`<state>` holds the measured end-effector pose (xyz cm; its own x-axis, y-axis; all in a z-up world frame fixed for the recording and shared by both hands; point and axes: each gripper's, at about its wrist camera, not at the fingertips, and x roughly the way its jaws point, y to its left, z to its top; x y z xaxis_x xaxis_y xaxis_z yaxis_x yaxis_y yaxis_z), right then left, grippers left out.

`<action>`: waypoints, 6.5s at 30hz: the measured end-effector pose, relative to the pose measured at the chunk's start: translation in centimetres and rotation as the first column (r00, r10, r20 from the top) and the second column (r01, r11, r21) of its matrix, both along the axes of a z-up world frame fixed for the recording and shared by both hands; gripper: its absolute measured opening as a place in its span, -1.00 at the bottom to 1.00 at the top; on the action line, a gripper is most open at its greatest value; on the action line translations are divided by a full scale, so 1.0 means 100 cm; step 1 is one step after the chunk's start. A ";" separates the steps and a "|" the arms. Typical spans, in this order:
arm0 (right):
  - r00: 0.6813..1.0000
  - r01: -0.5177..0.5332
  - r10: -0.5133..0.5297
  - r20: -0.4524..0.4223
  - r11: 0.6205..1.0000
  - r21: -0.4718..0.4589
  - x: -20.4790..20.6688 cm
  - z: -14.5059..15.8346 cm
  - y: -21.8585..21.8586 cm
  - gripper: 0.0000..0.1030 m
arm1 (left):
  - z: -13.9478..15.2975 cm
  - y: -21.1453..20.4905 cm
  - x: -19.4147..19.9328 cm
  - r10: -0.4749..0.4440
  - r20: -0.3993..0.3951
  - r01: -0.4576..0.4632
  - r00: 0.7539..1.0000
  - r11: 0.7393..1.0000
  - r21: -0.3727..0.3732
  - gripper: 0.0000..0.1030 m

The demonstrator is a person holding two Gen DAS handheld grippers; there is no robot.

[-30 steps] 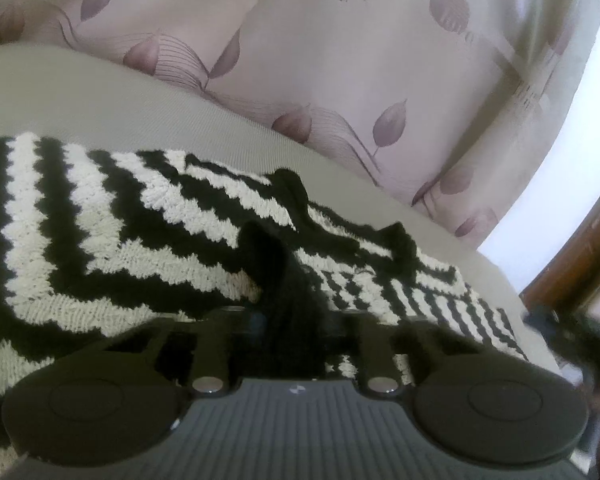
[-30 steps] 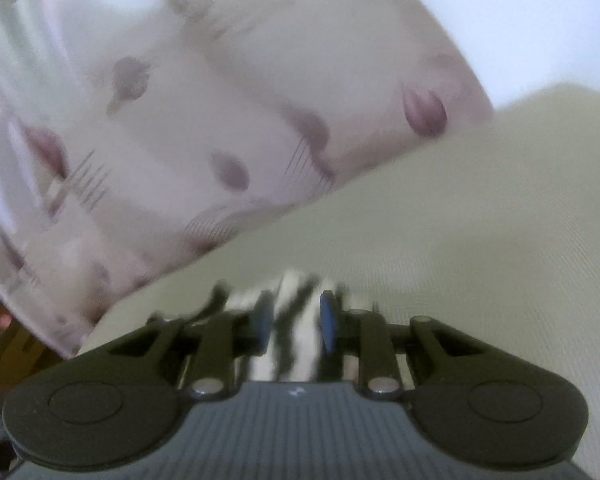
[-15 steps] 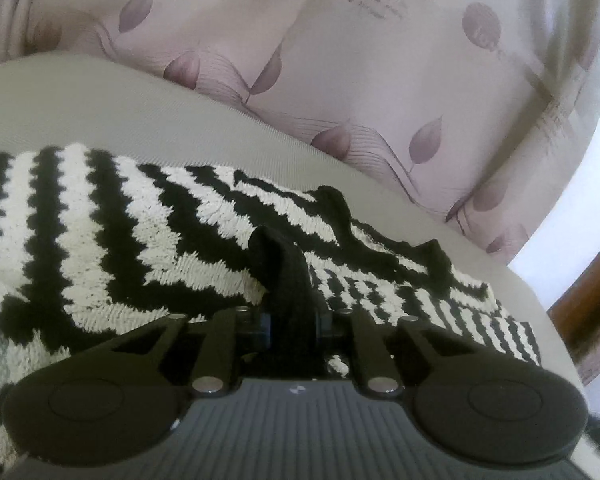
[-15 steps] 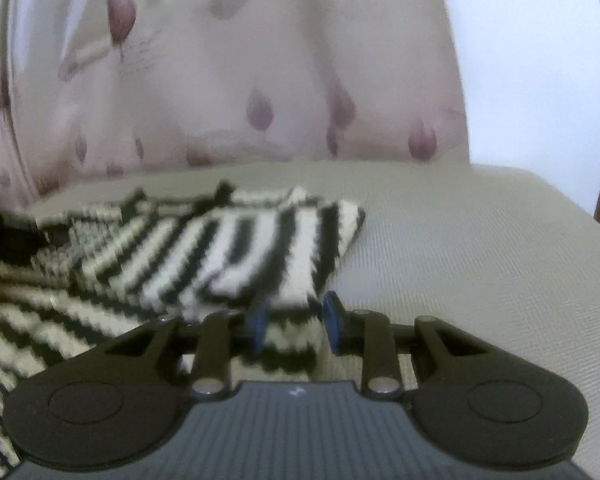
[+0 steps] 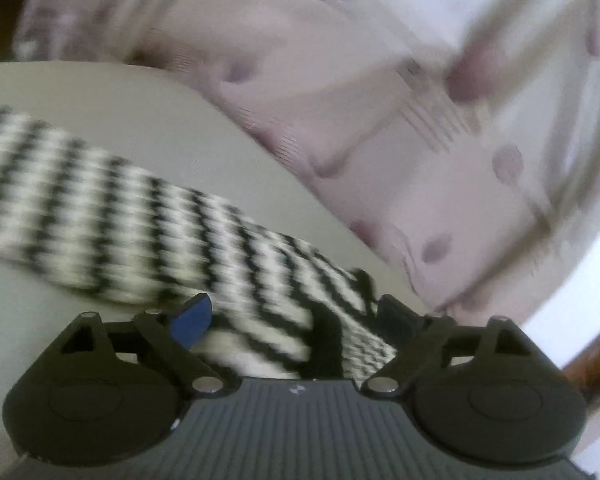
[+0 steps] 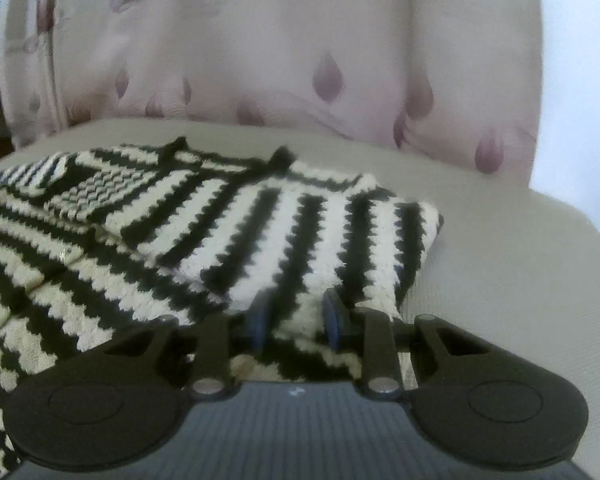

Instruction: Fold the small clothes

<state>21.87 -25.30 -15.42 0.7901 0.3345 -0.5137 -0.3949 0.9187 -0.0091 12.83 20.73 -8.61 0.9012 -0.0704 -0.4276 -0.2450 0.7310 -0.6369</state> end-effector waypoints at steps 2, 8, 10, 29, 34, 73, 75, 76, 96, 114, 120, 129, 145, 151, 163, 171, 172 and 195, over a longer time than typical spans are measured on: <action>1.000 0.021 -0.021 0.021 1.000 0.015 -0.006 0.003 -0.002 -0.45 | 0.005 0.033 -0.028 0.076 -0.008 -0.076 0.997 0.997 -0.012 0.68; 0.998 0.052 -0.052 0.026 0.998 0.025 -0.024 0.007 0.000 -0.39 | 0.004 0.143 -0.096 0.285 -0.103 -0.291 0.953 0.955 -0.048 0.13; 0.998 0.051 -0.052 0.027 0.999 0.015 -0.028 0.007 0.002 -0.34 | 0.005 0.176 -0.117 0.368 -0.119 -0.376 0.922 0.925 -0.054 0.11; 0.995 0.100 -0.100 -0.002 0.995 0.014 -0.032 0.003 -0.004 0.07 | 0.004 0.234 -0.164 0.384 -0.169 -0.416 0.908 0.878 -0.238 0.01; 0.995 0.098 -0.098 0.006 0.995 0.016 -0.034 0.002 -0.004 0.08 | -0.008 0.241 -0.162 0.408 -0.191 -0.449 0.893 0.846 -0.287 0.04; 0.993 0.087 -0.110 0.043 0.929 0.360 -0.047 0.005 -0.052 0.09 | 0.065 -0.267 0.164 -0.507 -0.028 0.507 0.862 0.861 0.041 -0.91; 0.993 0.083 -0.109 0.051 0.926 0.368 -0.049 0.004 -0.054 0.10 | 0.048 -0.293 0.171 -0.591 -0.068 0.595 0.804 0.799 0.088 -0.90; 0.993 0.081 -0.108 0.053 0.924 0.373 -0.049 0.004 -0.055 0.09 | 0.042 -0.302 0.172 -0.622 -0.082 0.627 0.779 0.768 0.133 -0.85; 0.995 0.063 -0.088 0.052 0.929 0.364 -0.040 0.030 -0.057 0.10 | 0.033 -0.217 0.082 -0.555 0.112 0.501 0.825 0.808 0.312 0.98; 0.986 0.127 -0.145 0.082 0.974 0.188 0.053 0.037 -0.018 -0.84 | -0.011 -0.105 0.051 -0.236 0.046 0.225 0.971 0.958 0.176 0.88; 0.988 0.155 -0.152 -0.031 0.979 0.129 0.070 0.002 -0.013 -0.83 | -0.013 -0.099 0.050 -0.200 0.051 0.189 0.978 0.968 0.165 0.89; 0.983 0.173 -0.161 -0.086 0.973 0.155 0.083 0.002 -0.018 -0.63 | -0.013 -0.071 0.037 0.018 0.012 -0.019 1.000 0.996 0.086 0.96; 0.992 0.126 -0.116 -0.050 0.943 0.308 -0.141 0.019 -0.071 -0.04 | 0.041 -0.055 -0.045 -0.318 -0.070 0.311 0.946 0.822 0.478 0.71; 0.984 0.176 -0.171 -0.046 0.913 0.369 -0.169 0.023 -0.085 0.02 | 0.010 -0.099 0.000 -0.358 -0.236 0.415 0.904 0.592 0.691 0.50; 0.986 0.168 -0.158 -0.057 0.904 0.393 -0.175 0.017 -0.077 0.03 | -0.014 -0.046 -0.008 -0.120 -0.218 0.228 0.969 0.780 0.583 -0.28; 0.981 0.193 -0.176 -0.078 0.892 0.409 -0.180 0.014 -0.078 0.08 | -0.007 -0.032 -0.043 -0.165 -0.200 0.245 0.966 0.835 0.493 0.47; 0.980 0.201 -0.183 -0.083 0.890 0.409 -0.184 0.014 -0.081 0.21 | -0.008 -0.032 -0.046 -0.185 -0.212 0.265 0.960 0.844 0.466 0.52; 0.978 0.184 -0.124 -0.169 0.896 0.403 -0.209 -0.006 -0.067 -0.72 | -0.047 -0.002 -0.132 -0.461 -0.204 0.446 0.864 0.888 -0.118 -0.81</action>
